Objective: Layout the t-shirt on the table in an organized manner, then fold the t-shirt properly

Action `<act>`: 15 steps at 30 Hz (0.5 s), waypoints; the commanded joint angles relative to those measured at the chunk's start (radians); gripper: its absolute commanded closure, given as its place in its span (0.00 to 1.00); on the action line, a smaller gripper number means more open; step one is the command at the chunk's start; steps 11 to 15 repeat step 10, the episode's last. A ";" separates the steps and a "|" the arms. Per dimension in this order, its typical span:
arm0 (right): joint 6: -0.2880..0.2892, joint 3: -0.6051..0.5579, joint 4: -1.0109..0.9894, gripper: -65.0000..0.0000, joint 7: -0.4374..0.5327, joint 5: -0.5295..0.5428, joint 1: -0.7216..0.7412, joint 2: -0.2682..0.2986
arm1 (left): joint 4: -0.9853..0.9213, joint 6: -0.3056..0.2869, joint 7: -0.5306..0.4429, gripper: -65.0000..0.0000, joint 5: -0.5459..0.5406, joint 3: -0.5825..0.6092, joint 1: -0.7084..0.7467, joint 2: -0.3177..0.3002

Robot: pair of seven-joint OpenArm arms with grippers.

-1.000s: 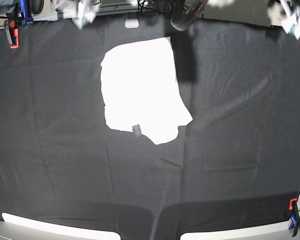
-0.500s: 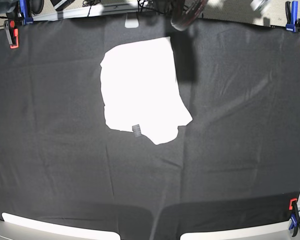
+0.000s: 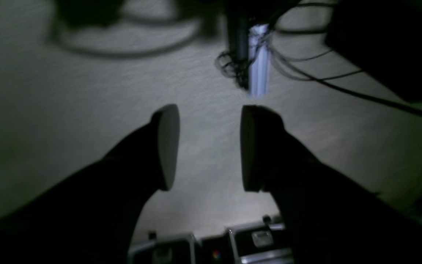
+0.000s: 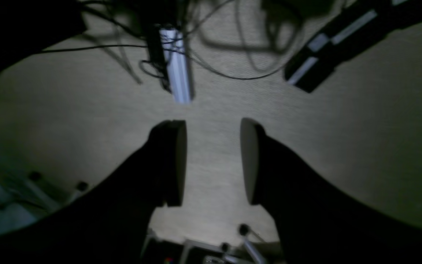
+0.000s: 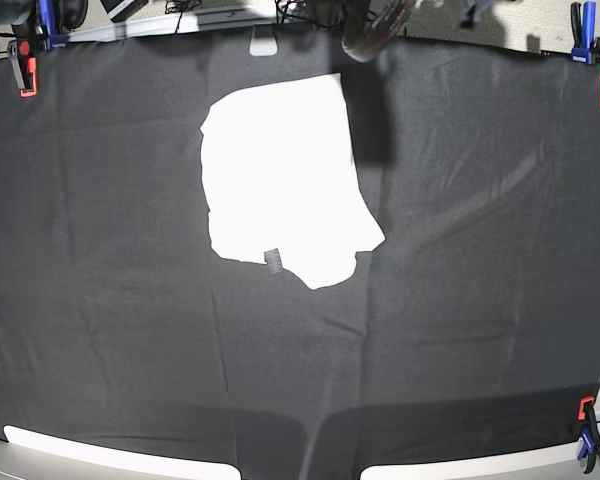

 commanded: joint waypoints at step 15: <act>0.040 -0.130 0.003 0.64 -0.079 0.006 0.017 0.010 | -0.007 -0.005 0.031 0.62 0.002 -0.002 0.013 0.032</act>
